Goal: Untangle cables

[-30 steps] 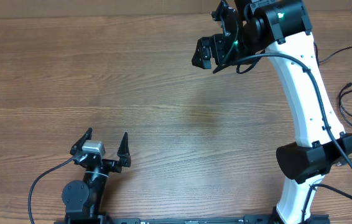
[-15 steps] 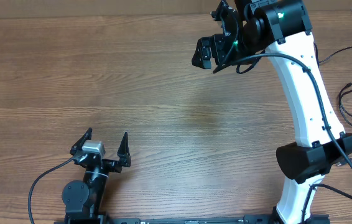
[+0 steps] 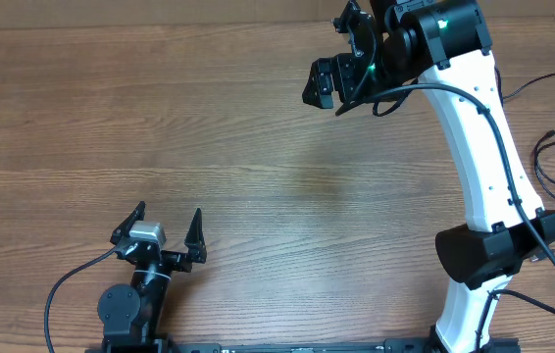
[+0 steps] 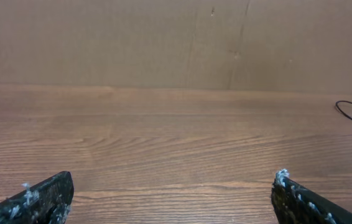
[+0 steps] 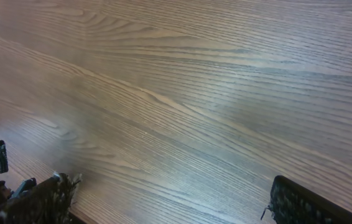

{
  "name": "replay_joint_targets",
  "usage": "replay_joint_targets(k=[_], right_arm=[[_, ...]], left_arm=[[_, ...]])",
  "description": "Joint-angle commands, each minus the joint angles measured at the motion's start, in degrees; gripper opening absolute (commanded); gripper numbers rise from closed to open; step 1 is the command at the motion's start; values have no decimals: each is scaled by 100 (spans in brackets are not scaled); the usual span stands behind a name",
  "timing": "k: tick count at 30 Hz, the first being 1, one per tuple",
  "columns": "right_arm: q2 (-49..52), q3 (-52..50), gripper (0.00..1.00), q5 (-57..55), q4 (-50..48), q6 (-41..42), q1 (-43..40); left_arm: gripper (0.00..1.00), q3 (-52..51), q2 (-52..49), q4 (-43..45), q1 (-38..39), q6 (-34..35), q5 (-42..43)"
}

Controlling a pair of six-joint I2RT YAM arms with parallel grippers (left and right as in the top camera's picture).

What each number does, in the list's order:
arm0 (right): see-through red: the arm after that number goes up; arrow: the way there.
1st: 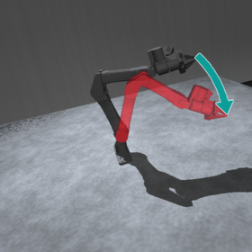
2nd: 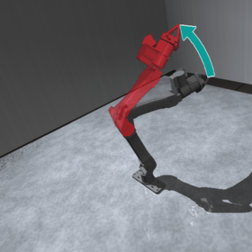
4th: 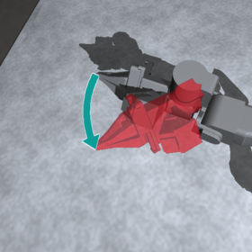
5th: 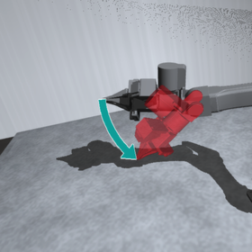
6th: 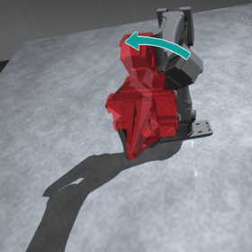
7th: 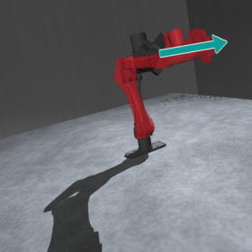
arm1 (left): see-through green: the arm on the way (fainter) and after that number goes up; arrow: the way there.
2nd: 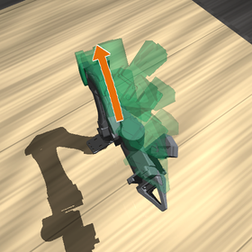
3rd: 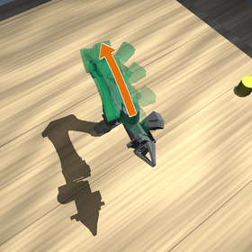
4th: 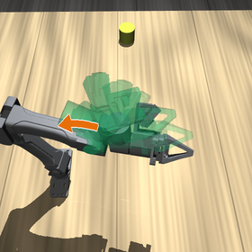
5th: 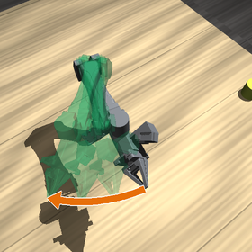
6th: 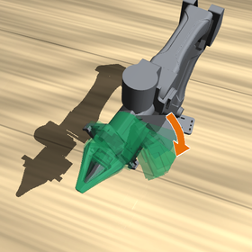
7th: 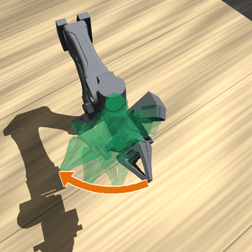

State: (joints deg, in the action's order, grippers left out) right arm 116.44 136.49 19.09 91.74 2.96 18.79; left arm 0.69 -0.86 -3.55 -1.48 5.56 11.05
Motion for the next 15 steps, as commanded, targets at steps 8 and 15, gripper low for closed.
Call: replay_joint_targets(k=[8,15], right_arm=[[-44,35,100,-90,-37,-50,-17],[-402,35,100,-708,-334,-48,-13]], left_arm=[[100,-42,61,2,11,-109,-72],[100,-42,61,2,11,-109,-72]])
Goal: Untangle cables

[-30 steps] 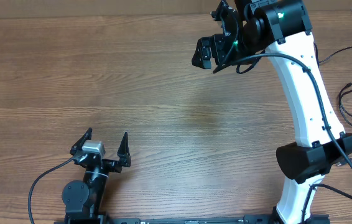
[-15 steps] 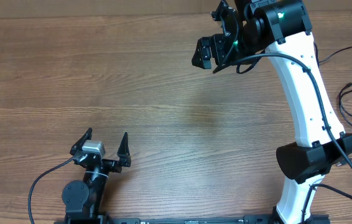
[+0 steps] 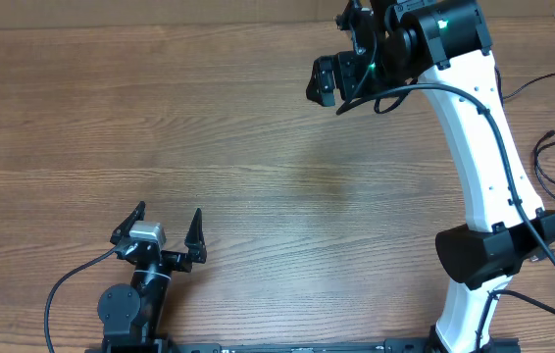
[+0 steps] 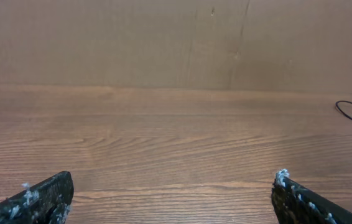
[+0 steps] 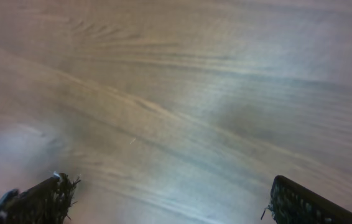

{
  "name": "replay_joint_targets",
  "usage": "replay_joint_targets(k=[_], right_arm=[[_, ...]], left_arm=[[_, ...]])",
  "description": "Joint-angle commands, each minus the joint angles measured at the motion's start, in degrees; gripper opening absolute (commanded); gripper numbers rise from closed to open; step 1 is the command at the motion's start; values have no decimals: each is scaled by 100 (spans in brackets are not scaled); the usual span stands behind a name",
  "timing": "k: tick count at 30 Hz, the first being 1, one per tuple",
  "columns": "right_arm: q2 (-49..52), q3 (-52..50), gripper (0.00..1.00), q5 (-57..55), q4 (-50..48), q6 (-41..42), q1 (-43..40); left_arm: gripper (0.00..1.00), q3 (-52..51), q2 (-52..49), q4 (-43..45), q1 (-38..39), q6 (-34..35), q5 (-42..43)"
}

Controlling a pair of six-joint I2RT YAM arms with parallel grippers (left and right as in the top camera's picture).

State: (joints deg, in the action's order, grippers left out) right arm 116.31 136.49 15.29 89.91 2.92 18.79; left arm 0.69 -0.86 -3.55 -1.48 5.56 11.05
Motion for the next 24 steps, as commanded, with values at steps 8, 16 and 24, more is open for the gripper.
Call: replay_joint_targets(k=[8,16,24], right_arm=[[-1073,35,100,-330,-514,-44,-15],[-1775,-704,100,-326,-1425,44,24],[-3040,-3718,100,-328,-3519,39,22]], left_arm=[[100,-42,61,2,11,-109,-72],[100,-42,61,2,11,-109,-72],[100,-42,61,2,11,-109,-72]])
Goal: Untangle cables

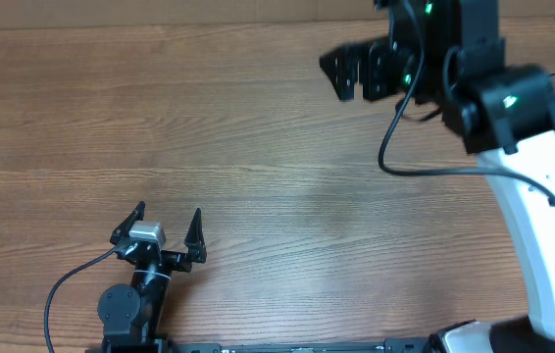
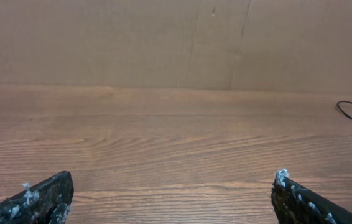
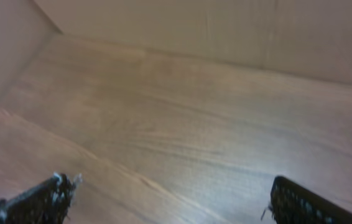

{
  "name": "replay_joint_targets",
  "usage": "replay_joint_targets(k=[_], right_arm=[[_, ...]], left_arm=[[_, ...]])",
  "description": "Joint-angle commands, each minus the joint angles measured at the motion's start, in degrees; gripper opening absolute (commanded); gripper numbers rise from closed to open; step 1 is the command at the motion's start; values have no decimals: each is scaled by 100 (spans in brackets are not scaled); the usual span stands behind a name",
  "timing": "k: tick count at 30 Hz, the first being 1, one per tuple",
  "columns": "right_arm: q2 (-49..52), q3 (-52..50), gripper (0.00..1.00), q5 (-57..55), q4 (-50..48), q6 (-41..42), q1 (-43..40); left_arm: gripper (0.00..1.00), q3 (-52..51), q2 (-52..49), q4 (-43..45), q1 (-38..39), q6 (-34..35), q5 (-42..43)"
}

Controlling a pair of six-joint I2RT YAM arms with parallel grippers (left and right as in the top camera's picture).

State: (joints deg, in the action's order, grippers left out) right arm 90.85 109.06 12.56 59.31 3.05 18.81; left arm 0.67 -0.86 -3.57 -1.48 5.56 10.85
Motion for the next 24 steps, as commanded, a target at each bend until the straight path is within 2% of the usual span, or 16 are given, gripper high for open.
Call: replay_joint_targets(k=[1,12,24], right_arm=[[-649,-1342,100,-55,-715,26,20],[-2201,-4699,100,-546,-3495,7,-50],[-3705,-7088,100,-520,-5851,11,-592]], left_arm=[[100,-39,61,4,11,-109,-52],[100,-39,61,4,11,-109,-52],[100,-39,61,4,11,-109,-52]])
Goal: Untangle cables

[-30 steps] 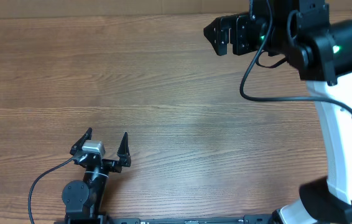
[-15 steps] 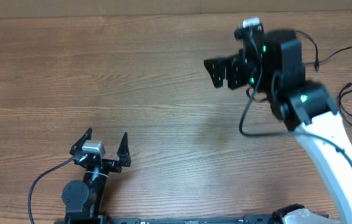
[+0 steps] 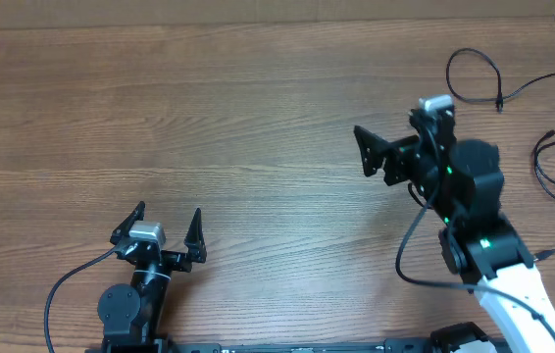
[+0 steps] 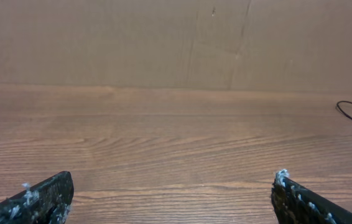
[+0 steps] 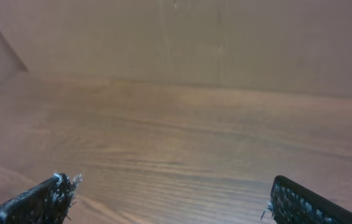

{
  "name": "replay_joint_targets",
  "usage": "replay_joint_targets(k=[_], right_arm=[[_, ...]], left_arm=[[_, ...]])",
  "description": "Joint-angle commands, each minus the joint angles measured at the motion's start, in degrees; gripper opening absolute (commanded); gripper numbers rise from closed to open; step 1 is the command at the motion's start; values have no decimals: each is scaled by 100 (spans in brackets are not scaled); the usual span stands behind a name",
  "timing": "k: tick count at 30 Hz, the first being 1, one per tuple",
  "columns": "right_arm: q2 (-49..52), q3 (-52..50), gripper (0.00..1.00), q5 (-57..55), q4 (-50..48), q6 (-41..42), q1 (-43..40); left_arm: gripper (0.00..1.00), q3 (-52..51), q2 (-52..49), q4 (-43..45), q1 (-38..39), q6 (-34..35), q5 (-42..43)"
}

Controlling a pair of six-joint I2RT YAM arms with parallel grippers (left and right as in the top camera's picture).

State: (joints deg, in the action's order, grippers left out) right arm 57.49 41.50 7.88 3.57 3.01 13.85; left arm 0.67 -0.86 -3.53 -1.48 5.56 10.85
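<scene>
Several thin black cables lie at the table's right side: a looping one (image 3: 476,75) at the back right and more along the right edge. My right gripper (image 3: 364,154) hangs open and empty over the right middle of the table, left of those cables. In the right wrist view its fingertips (image 5: 42,200) stand wide apart over bare wood, with a sliver of cable at the right edge. My left gripper (image 3: 169,212) rests open at the front left, holding nothing. A cable end shows far right in the left wrist view.
The wooden table (image 3: 209,118) is backed by a brown cardboard wall (image 4: 163,37). My left arm's own black lead (image 3: 62,289) curls at the front left. The white right arm (image 3: 508,294) rises from the front right corner.
My right arm has drawn back from the table's far edge to the right middle, gripper still open. This uncovers the looping cable at the back right. The left arm has not moved.
My right gripper was open over the far back of the table, facing down at bare wood. It stayed there, then stood tilted toward the back wall with the arm shifted right. Now it is nearer the front right. The left gripper stayed open and still throughout.
</scene>
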Motion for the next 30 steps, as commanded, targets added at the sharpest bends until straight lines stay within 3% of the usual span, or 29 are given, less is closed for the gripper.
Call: replay_joint_targets(k=[1,20,27,30], right_arm=[[-509,-494,100,-52,-442,15,-142],[-2573,-3392,100,35,-2765,341,-734],[-2962,-4065,100,28,-3112,339,-752],[-3167,-4103,100,-35,-2817,334,-793]], left_arm=[[99,-39,61,0,11,-109,-52],[100,-39,61,0,11,-109,-52],[100,-39,61,-2,11,-109,-52],[100,-39,61,0,11,-109,-52]])
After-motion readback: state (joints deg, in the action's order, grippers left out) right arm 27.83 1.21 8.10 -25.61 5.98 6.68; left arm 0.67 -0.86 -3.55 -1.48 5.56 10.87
